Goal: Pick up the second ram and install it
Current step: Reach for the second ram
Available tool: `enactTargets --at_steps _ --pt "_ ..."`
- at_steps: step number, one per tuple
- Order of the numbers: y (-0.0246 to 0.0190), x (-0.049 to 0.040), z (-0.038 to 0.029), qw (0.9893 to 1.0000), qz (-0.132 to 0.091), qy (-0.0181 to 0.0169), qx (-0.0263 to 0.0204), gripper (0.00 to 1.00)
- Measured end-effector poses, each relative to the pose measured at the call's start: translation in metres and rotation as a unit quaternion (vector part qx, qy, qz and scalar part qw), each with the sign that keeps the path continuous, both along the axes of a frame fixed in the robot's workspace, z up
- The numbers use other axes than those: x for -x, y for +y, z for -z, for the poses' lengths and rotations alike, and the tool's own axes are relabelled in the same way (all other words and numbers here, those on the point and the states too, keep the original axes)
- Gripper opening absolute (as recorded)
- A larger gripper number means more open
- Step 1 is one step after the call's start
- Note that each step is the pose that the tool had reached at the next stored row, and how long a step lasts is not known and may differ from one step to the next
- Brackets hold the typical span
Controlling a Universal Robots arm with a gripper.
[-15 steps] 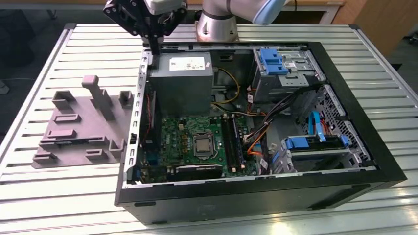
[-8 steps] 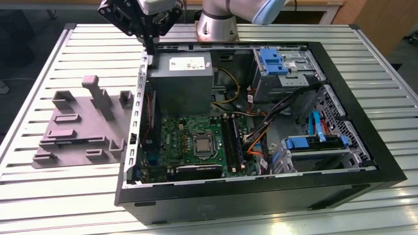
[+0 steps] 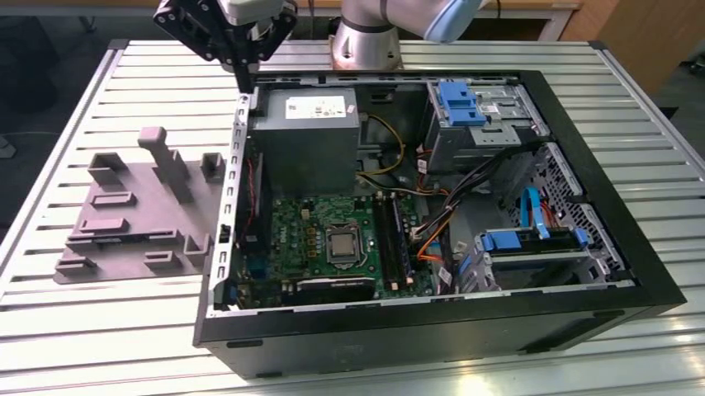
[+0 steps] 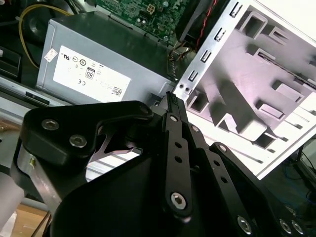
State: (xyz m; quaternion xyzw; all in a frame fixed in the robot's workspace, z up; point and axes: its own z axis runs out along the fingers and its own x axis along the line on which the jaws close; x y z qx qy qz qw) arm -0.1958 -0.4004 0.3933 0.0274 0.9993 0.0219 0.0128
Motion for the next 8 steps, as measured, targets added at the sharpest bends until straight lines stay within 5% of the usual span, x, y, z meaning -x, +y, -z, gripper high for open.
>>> enactTargets --at_steps 8 --pt "-0.0001 0.0103 0.0 1.0 -0.001 0.0 0.0 0.11"
